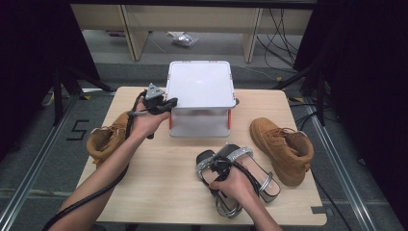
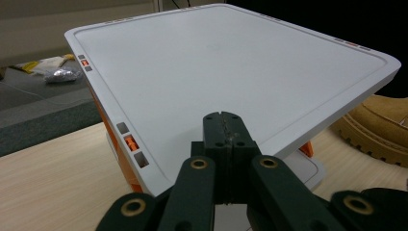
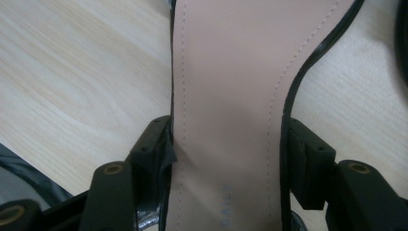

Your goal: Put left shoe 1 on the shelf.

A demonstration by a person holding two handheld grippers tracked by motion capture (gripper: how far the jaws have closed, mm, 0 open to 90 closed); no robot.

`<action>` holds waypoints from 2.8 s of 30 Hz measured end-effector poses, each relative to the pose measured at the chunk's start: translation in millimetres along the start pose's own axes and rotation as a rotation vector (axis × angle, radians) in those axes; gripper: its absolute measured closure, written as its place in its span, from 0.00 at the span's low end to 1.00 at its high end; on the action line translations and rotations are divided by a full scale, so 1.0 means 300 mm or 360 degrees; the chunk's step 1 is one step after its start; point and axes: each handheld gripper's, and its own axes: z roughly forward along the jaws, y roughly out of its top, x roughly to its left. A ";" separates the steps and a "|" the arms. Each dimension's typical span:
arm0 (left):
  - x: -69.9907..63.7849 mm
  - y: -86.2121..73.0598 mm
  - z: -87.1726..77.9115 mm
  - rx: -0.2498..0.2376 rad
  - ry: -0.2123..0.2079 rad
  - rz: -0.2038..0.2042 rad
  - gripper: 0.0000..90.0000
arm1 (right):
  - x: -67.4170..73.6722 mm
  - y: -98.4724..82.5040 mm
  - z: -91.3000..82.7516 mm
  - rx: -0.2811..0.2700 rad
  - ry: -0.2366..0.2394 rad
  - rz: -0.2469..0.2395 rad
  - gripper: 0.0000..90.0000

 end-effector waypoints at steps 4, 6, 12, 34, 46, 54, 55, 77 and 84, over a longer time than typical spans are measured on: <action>0.000 0.000 -0.001 0.0000 0.0002 0.0003 0.99 | 0.008 0.014 -0.007 -0.0026 0.0022 0.0011 0.49; 0.001 0.001 -0.001 0.0003 -0.0001 0.0010 0.99 | 0.010 0.017 -0.010 -0.0038 0.0023 0.0001 0.49; 0.000 0.000 -0.001 0.0001 -0.0001 0.0011 0.99 | 0.024 0.039 -0.032 -0.0094 0.0046 0.0016 0.49; 0.001 0.001 0.000 0.0006 -0.0005 0.0014 0.99 | 0.036 0.246 -0.083 -0.0309 0.0012 0.0051 0.49; 0.006 0.000 0.000 0.0001 -0.0016 0.0009 0.99 | 0.041 0.366 -0.049 -0.0456 0.0006 0.0121 0.49; 0.003 0.001 0.001 -0.0002 -0.0018 0.0007 0.99 | 0.042 0.424 0.004 -0.0436 -0.0003 0.0241 0.49; 0.004 0.000 0.001 -0.0002 -0.0019 0.0007 0.99 | 0.036 0.434 0.016 -0.0444 -0.0013 0.0227 0.49; 0.006 0.000 0.001 -0.0003 -0.0023 0.0011 0.99 | 0.042 0.467 0.069 -0.0377 -0.0104 0.0197 0.45; 0.003 0.001 0.002 -0.0001 -0.0022 0.0010 0.99 | 0.049 0.461 0.024 -0.0505 -0.0093 0.0217 0.38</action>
